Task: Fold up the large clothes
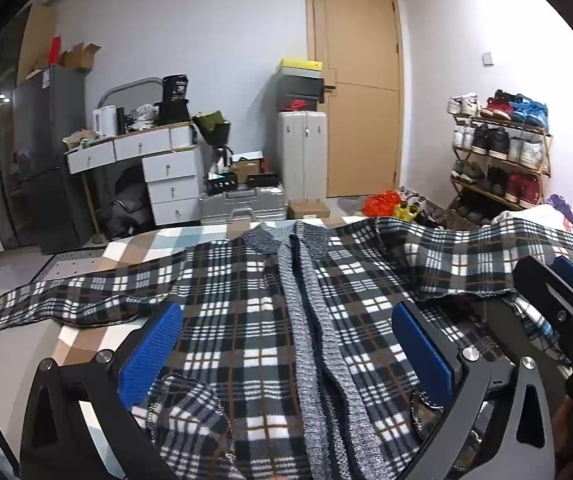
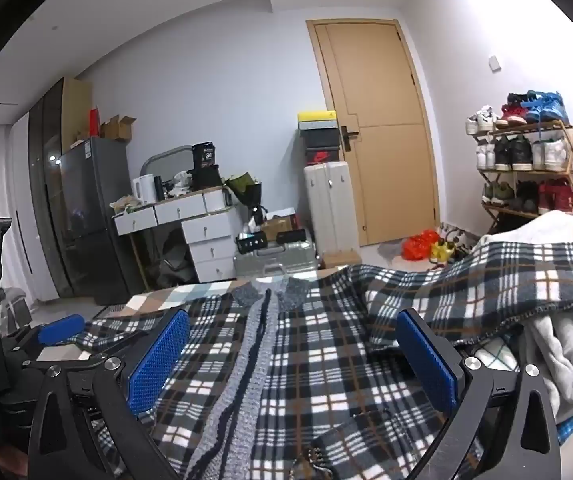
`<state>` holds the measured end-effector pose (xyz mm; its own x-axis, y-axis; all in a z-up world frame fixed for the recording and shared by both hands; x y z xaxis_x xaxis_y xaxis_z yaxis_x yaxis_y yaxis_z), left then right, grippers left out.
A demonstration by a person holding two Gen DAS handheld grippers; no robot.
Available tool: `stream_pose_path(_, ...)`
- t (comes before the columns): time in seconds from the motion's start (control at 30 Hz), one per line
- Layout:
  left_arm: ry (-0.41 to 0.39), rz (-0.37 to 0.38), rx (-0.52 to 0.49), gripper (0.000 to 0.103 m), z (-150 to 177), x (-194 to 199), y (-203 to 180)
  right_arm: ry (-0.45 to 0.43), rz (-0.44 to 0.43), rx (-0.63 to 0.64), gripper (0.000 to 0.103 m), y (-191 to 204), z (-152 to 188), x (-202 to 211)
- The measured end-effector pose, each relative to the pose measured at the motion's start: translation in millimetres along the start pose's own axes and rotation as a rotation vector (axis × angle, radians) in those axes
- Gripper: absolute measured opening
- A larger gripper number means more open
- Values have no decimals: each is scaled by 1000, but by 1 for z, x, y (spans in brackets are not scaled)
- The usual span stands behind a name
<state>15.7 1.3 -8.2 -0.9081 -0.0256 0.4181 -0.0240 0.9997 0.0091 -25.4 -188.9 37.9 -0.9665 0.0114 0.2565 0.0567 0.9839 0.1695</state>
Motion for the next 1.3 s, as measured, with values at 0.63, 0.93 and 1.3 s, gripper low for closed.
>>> stream_pose_path(0.63,9,-5,-2,102,-5,2,1,9,-8,9,103,-1,-2,1)
stream_pose_path(0.93,29,9,19,102,-1,1,4,13,-5,1,103,1,0,0)
stream_pose_path(1.3,34,8,17,102,1,0,4,13,-13,3,103,0,2,1)
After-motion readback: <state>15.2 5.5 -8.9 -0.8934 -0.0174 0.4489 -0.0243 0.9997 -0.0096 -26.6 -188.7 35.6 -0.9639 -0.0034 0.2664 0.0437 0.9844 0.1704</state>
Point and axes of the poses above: each gripper's, at about its wrist camera, not at the fingertips, and x roughly against the way its jaws point, y to its left, z to its underside, the point moved 2 cm from there along -x, roughly the way its jaws point, and after that the axes turned 1 degree about -y, right-handed, at the moved point
